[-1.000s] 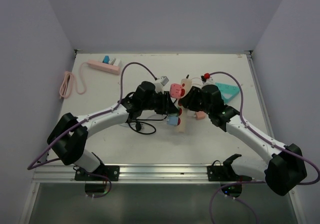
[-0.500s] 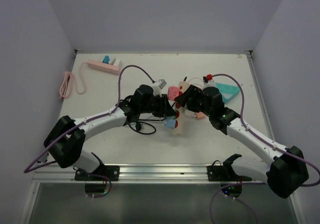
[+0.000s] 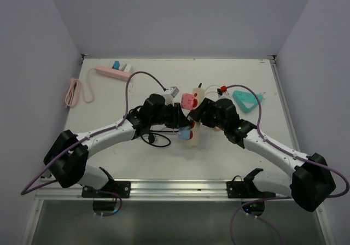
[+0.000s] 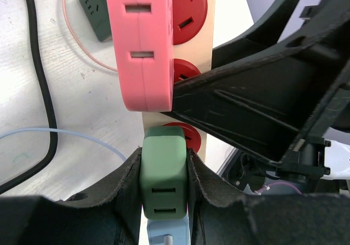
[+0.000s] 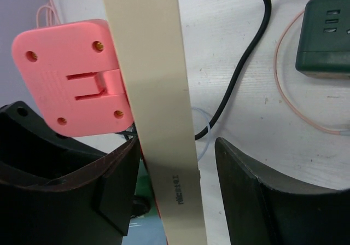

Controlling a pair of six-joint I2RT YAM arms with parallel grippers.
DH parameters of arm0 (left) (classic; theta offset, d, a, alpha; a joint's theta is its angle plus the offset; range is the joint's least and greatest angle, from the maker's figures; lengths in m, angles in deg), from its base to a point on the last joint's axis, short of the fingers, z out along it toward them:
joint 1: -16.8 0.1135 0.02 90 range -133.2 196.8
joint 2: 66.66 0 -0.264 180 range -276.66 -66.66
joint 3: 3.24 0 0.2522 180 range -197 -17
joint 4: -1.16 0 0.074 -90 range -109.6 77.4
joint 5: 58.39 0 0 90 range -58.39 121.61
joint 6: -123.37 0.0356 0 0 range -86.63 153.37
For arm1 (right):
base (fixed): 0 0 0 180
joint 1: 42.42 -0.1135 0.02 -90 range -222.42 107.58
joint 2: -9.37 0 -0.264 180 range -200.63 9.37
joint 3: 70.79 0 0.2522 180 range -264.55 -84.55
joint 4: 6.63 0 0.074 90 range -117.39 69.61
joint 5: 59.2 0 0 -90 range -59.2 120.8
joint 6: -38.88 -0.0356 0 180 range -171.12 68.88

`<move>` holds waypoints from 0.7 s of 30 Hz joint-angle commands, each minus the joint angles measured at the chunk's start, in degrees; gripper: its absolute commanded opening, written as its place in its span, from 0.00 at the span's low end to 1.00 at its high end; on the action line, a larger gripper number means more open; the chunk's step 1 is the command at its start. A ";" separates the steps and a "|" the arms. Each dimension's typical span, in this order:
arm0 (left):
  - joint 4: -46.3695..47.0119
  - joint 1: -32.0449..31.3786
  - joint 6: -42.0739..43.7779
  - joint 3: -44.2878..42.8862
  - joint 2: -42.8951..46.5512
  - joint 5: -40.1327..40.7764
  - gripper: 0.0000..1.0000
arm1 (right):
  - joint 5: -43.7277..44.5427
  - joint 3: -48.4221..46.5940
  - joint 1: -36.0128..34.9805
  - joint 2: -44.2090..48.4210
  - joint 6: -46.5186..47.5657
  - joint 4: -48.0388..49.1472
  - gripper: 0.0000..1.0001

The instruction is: Pull the plug off the socket

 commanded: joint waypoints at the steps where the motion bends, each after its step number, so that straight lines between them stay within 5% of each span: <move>1: 9.59 -0.22 0.00 -0.56 3.62 -0.41 0.00 | -0.65 0.24 -0.55 -1.52 -0.81 3.67 0.60; 13: 11.08 -0.22 0.01 0.32 3.79 -1.29 0.00 | -3.02 -1.78 -1.34 -5.12 -0.46 7.98 0.46; 16: 11.09 -0.22 0.01 0.23 4.23 -0.42 0.00 | -3.11 -1.96 -1.52 -5.92 -0.02 7.80 0.34; 21: 9.86 -0.22 1.14 0.41 5.73 1.61 0.00 | -0.14 -1.78 -1.61 -5.57 2.52 3.43 0.00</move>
